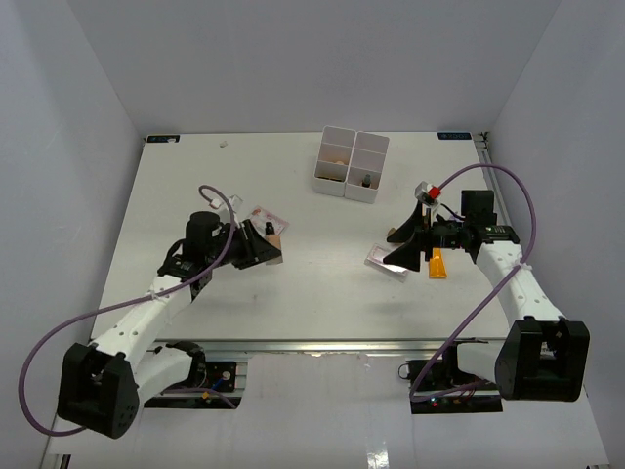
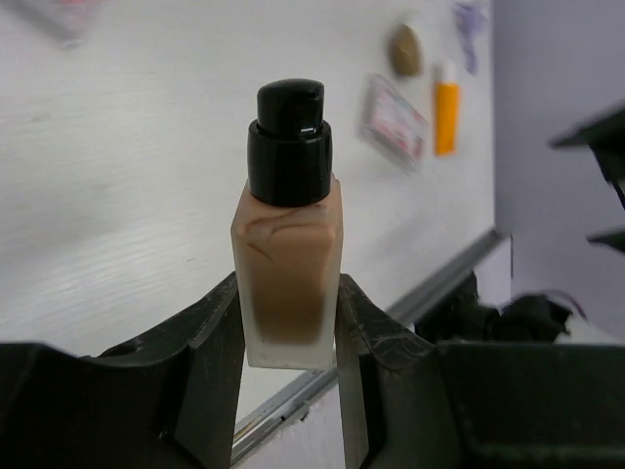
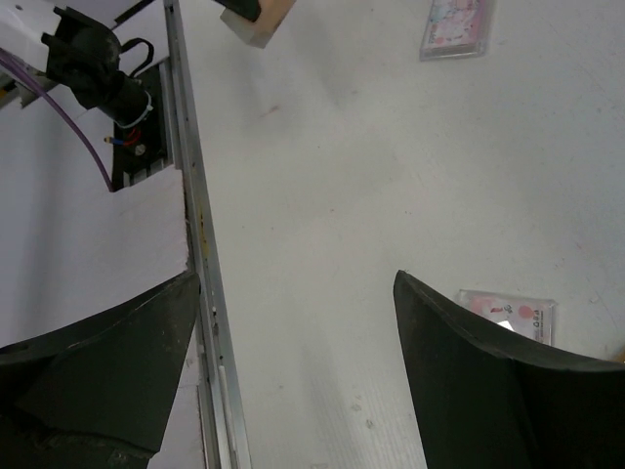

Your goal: Organize the makeup

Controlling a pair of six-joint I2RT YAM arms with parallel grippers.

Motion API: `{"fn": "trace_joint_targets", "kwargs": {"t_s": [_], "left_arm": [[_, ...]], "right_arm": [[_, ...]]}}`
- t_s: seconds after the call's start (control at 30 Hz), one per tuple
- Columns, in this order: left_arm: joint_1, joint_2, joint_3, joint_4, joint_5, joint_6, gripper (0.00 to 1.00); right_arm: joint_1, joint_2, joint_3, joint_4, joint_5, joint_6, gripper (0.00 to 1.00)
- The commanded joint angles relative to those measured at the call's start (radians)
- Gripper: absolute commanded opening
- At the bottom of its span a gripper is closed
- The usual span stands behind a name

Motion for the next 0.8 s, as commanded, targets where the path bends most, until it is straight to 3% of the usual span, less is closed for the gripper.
{"fn": "trace_joint_targets", "kwargs": {"t_s": [0.0,0.2,0.3,0.5,0.77], "left_arm": [[-0.165,0.055,0.006,0.527,0.161,0.066,0.08],[-0.278,0.213,0.005,0.899,0.295,0.086,0.10],[-0.312,0.289,0.023,0.986,0.340,0.063,0.10],[-0.378,0.399,0.104,1.020,0.363,0.076,0.11],[-0.445,0.472,0.182,1.034,0.338,0.074,0.11]], "right_arm": [[0.001,0.050,0.150,-0.105,-0.090,0.016,0.90],[0.009,0.116,0.277,-0.155,-0.247,0.033,0.95],[0.033,0.139,0.288,-0.153,-0.272,0.004,0.96],[0.131,0.150,0.326,-0.150,-0.159,-0.016,0.98],[0.194,0.138,0.300,-0.019,-0.028,0.081,0.97]]}}
